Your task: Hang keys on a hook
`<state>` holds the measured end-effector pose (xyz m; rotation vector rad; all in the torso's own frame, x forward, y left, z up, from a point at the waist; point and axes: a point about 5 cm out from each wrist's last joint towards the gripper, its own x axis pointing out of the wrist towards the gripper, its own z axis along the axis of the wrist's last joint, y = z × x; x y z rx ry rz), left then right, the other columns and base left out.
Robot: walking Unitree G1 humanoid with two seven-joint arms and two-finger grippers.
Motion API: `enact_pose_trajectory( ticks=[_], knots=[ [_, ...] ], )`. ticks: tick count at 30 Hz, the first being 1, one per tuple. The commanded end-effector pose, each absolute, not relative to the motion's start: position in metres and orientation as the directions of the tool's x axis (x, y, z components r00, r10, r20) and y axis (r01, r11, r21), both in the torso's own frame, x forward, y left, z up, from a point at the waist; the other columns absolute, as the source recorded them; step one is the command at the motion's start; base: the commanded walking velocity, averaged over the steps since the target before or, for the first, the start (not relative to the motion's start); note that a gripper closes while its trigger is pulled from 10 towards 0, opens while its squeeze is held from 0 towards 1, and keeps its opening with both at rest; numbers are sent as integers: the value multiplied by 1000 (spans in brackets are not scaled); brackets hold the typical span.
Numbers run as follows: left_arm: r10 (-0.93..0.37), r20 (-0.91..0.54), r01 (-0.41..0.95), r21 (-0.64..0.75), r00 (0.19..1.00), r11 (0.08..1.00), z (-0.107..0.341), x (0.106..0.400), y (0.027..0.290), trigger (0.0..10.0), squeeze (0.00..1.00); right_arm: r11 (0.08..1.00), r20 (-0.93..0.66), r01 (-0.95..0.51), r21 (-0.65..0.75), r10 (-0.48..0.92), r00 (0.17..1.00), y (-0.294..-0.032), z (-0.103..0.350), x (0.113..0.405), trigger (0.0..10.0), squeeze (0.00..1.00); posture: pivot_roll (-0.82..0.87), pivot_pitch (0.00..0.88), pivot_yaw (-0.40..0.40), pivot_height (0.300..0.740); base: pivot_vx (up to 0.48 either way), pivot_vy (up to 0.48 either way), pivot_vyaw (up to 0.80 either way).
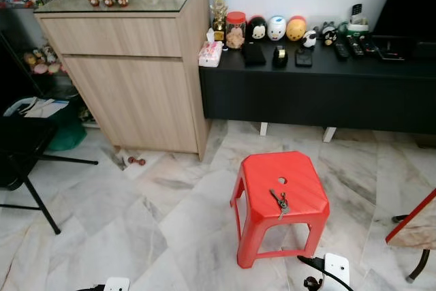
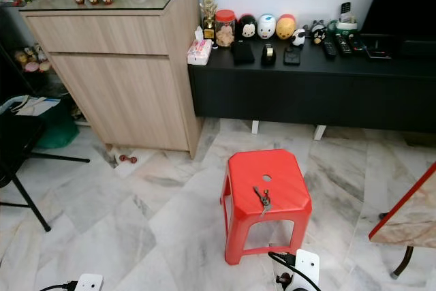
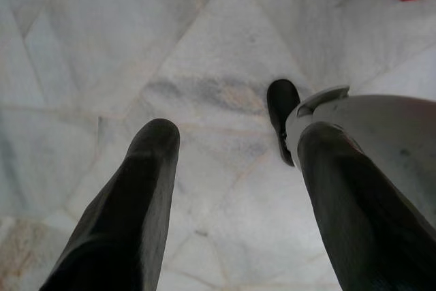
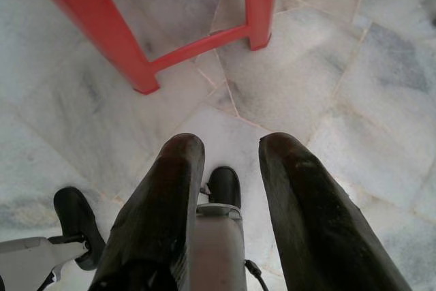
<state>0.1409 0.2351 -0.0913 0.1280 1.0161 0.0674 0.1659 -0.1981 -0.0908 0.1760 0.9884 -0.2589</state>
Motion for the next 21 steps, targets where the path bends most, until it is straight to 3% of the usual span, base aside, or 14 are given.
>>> enact_pose_trajectory(
  ticks=[1,5,21],
  knots=[
    [115,-846,-5,132,520,991,-92,140,234,10000,0,951,-851,308,31,-136,507,-199,-93,161,10000,0,-24,31,9,740,0,0,0],
    [113,-847,-7,129,520,992,-92,140,234,10000,0,952,-853,305,32,-134,505,-199,-93,161,10000,0,-22,32,7,740,0,0,0],
    [105,-847,-12,116,522,993,-93,141,231,10000,0,954,-856,297,46,-116,504,-199,-94,159,10000,0,-30,36,1,740,250,0,0]
  ],
)
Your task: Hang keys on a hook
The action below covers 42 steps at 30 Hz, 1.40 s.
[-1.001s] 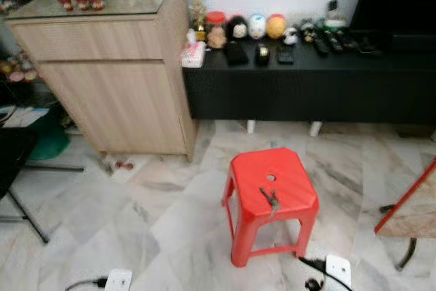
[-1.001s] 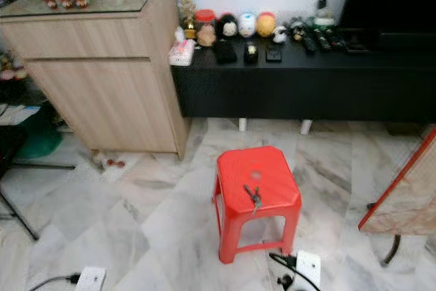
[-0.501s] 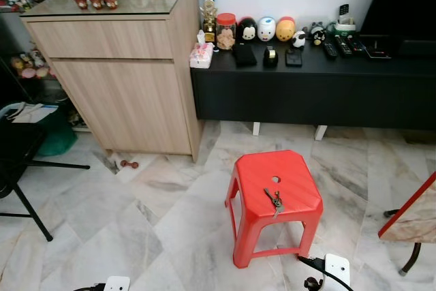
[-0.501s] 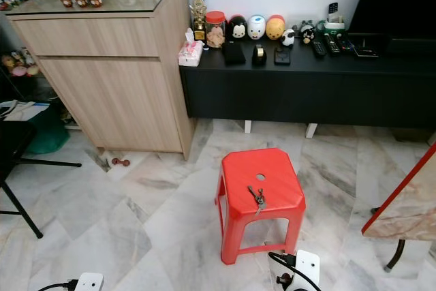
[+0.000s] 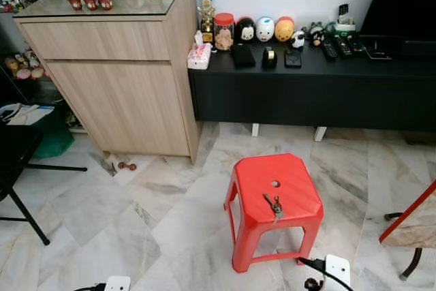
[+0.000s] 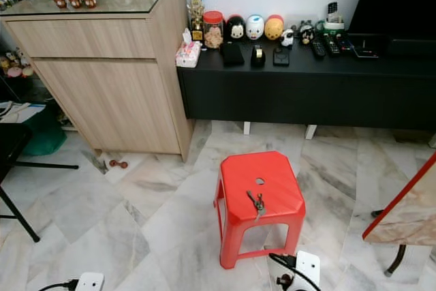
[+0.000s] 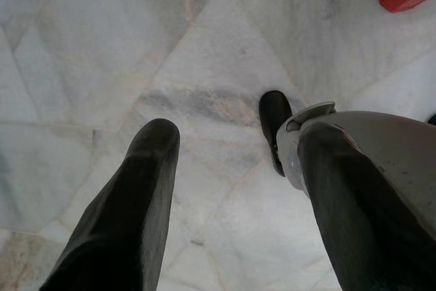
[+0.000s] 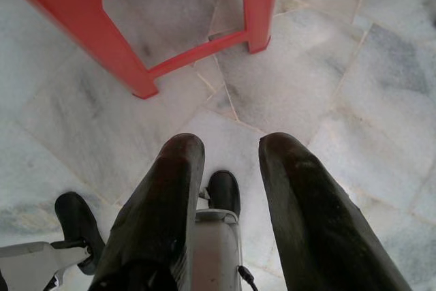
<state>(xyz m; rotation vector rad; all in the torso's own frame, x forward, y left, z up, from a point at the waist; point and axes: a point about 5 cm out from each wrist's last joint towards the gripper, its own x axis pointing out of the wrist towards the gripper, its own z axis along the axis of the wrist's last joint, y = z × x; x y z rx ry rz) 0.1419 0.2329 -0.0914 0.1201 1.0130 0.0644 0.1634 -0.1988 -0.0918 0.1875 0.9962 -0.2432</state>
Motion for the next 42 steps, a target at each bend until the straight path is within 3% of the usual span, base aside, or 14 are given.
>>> enact_pose_trajectory(
  ticks=[1,37,42],
  knots=[
    [105,-847,-12,116,522,993,-93,141,231,10000,0,955,-856,292,44,-115,505,-199,-94,159,10000,0,-30,36,1,740,255,0,0],
    [104,-844,-15,113,525,993,-93,141,230,10000,0,956,-814,286,65,-115,569,-194,-87,175,10000,0,-31,37,-4,740,218,0,39],
    [105,-844,-15,115,527,993,-92,141,230,10000,0,955,-745,281,98,-116,656,-193,-77,192,10000,0,-32,40,-5,740,0,0,0]
  ],
)
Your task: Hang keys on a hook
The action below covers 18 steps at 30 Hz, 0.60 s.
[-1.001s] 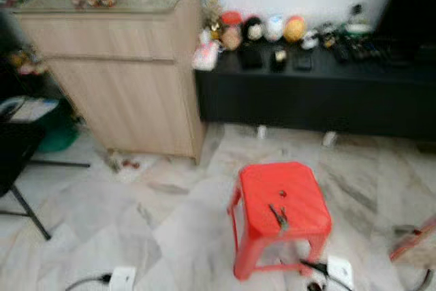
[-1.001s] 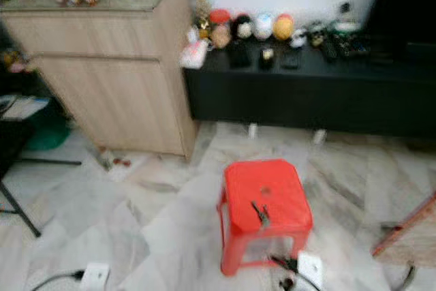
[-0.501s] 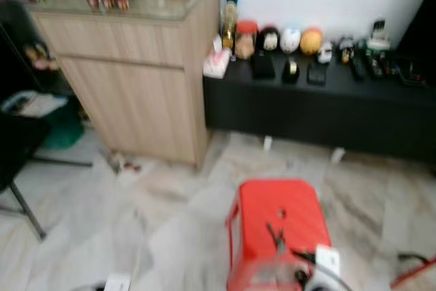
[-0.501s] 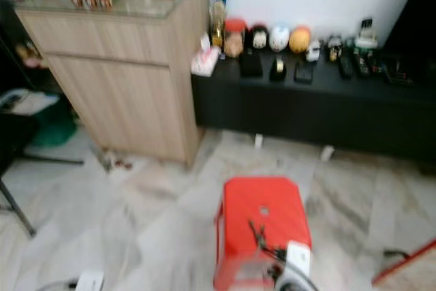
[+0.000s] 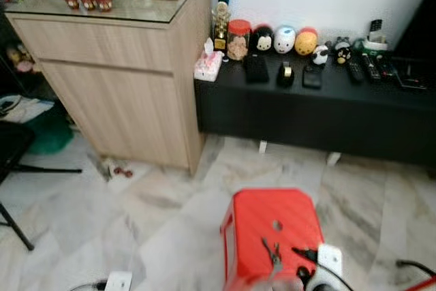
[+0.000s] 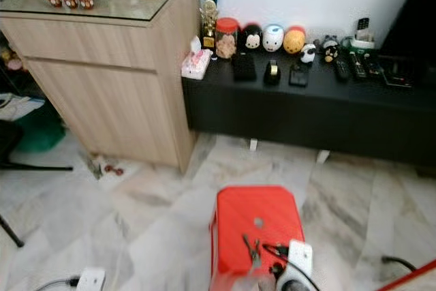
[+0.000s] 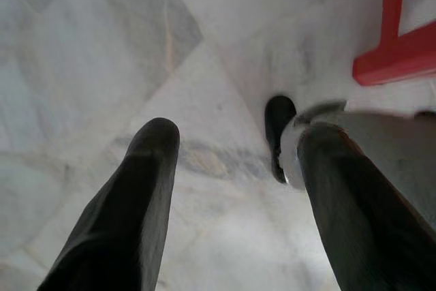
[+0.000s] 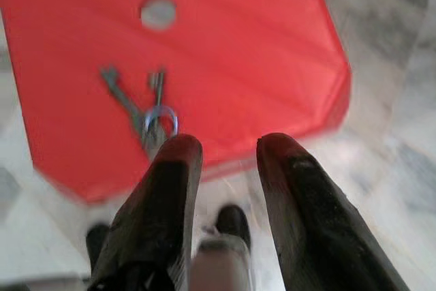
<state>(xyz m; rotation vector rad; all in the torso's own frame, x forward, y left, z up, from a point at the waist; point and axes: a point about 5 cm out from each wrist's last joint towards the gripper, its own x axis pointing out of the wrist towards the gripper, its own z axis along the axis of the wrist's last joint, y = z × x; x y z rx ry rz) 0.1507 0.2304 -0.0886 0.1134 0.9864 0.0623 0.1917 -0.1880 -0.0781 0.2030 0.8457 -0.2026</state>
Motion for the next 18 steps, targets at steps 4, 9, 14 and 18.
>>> enact_pose_trajectory(
  ticks=[4,9,14,18],
  knots=[
    [106,-840,-19,113,532,993,-92,141,230,10000,0,968,-649,227,109,-104,754,-192,-62,213,10000,0,-39,42,-6,740,0,0,0],
    [110,-831,-25,115,546,993,-92,140,230,10000,0,988,-435,135,72,-91,896,-192,-31,245,10000,0,-36,45,-16,740,0,0,0],
    [123,-821,-35,125,557,992,-92,140,231,10000,0,995,-310,57,78,-30,950,-182,-14,257,10000,0,-45,41,-19,740,0,0,0],
    [130,-821,-30,137,557,990,-92,140,231,10000,0,1000,-277,-8,27,15,961,-175,-12,254,10000,0,-48,34,-20,740,0,0,0]
  ],
)
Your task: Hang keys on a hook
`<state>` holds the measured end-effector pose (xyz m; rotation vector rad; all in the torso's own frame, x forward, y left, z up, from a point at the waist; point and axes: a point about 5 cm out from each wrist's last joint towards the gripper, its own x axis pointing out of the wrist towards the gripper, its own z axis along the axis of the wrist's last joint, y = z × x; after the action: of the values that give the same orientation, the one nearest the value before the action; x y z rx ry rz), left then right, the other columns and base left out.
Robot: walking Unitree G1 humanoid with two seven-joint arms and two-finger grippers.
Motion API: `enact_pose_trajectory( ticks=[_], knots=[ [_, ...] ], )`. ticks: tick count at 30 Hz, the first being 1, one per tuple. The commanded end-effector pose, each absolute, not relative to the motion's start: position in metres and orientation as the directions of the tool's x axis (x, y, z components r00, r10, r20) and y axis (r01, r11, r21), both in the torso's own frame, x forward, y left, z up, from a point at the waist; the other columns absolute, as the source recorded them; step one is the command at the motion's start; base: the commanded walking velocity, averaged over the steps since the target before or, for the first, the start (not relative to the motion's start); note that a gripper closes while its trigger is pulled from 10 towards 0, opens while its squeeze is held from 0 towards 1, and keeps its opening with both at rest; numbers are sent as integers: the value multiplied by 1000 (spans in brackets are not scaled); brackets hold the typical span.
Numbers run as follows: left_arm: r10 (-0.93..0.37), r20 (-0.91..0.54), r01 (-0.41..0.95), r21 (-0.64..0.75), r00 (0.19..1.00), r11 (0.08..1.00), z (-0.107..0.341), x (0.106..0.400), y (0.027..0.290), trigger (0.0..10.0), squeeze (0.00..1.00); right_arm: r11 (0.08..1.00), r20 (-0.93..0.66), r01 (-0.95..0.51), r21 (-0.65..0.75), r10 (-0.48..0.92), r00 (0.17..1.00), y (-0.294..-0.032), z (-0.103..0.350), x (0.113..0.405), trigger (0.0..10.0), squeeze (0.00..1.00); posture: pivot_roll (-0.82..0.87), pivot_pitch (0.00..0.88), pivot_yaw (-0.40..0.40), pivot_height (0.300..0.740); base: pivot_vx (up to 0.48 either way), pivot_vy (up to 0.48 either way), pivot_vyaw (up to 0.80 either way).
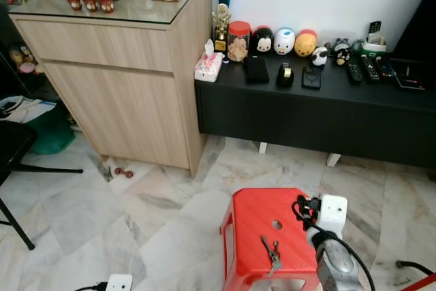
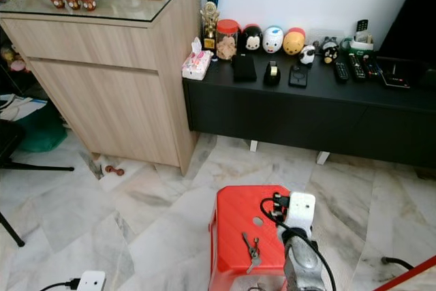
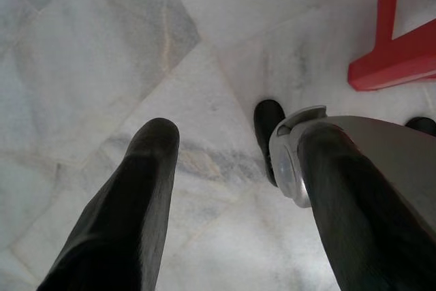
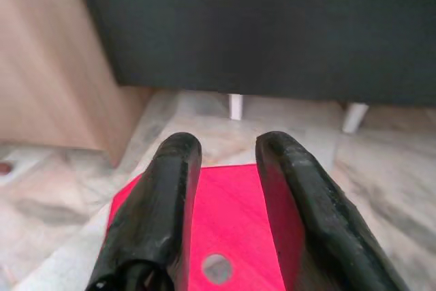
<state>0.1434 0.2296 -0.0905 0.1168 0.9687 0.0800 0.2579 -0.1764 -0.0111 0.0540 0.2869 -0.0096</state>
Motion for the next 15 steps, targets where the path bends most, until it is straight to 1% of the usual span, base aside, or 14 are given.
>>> enact_pose_trajectory(
  ticks=[1,6,11,15],
  knots=[
    [132,-820,-28,140,557,990,-92,140,231,10000,0,999,-280,-14,30,22,960,-173,-14,251,10000,0,-48,32,-21,740,0,0,0],
    [152,-803,-31,164,577,986,-91,140,232,10000,0,999,-292,-25,44,36,956,-169,-19,245,10000,0,-44,29,-22,740,0,0,0],
    [233,-770,-48,255,594,966,-88,141,236,10000,0,999,-286,-24,46,36,958,-169,-16,249,10000,0,-48,15,-19,740,0,0,0],
    [282,-702,-90,297,654,951,-83,144,238,10000,0,999,-272,-28,42,38,962,-170,-12,252,10000,0,-48,12,-21,740,0,0,0]
  ],
)
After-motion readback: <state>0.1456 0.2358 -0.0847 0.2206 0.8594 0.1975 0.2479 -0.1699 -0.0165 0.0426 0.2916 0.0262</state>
